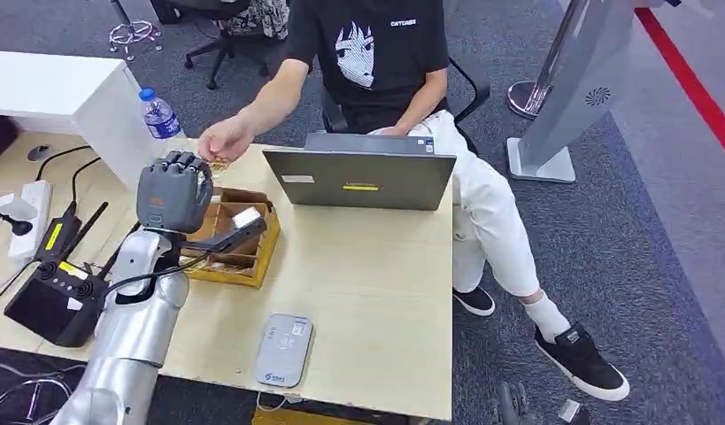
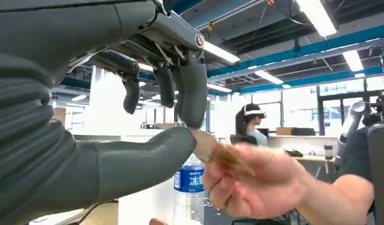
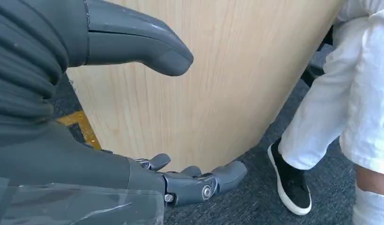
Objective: Pass the card to the sensor for recognition and then transmit it.
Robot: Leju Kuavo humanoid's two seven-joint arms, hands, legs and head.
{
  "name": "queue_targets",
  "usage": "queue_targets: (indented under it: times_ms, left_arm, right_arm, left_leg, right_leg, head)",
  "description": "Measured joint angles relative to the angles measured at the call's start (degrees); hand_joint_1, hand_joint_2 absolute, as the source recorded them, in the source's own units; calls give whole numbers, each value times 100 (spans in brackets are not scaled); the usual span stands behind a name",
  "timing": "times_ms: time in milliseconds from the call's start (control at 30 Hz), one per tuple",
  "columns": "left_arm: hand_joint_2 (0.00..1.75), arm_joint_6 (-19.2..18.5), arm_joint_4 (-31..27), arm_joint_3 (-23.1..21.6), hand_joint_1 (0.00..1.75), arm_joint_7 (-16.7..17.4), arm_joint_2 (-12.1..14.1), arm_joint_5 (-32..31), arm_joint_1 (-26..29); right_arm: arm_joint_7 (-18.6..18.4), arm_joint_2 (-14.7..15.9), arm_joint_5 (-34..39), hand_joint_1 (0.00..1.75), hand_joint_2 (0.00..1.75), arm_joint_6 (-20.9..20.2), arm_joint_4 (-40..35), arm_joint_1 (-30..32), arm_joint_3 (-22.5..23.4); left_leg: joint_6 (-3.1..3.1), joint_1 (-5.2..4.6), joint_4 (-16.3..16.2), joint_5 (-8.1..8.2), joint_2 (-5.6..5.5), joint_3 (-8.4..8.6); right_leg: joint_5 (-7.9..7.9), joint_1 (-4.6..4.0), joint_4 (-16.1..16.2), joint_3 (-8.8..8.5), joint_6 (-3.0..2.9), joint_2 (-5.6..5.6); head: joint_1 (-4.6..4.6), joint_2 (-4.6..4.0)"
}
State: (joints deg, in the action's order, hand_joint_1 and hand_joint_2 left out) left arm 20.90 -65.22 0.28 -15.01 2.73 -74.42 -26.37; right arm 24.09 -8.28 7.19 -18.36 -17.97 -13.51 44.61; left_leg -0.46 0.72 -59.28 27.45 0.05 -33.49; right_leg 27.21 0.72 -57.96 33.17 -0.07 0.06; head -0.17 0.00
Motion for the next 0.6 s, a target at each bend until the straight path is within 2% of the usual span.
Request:
queue_targets:
  times_ms: [267, 433, 533, 600]
  left_arm:
    - [175, 7, -184, -2, 0, -210, -177, 101, 141]
    - [175, -278, -604, -31, 0, -514, -391, 426, 449]
    - [175, -361, -838, -208, 0, -604, -481, 448, 705]
    - [175, -367, -948, -549, 0, -654, -483, 440, 940]
  right_arm:
    - [7, 0, 20, 0, 175, 13, 0, 0, 0]
    - [35, 0, 66, 0, 175, 13, 2, 14, 0]
    - [59, 0, 140, 0, 175, 2, 2, 26, 2]
    - [72, 2, 168, 0, 175, -15, 0, 44, 7]
  left_leg:
    - [0, 0, 0, 0, 0, 0]
    - [0, -1, 0, 1, 1, 0]
    - [0, -2, -1, 2, 1, 1]
    - [0, -2, 0, 2, 0, 0]
  right_leg:
    - [0, 0, 0, 0, 0, 0]
    - [0, 1, 2, 2, 0, 1]
    - [0, 2, 3, 3, 0, 2]
    - [1, 2, 3, 4, 2, 0]
  head:
    - [0, 0]
    - [0, 0]
    - [0, 0]
    - [0, 0]
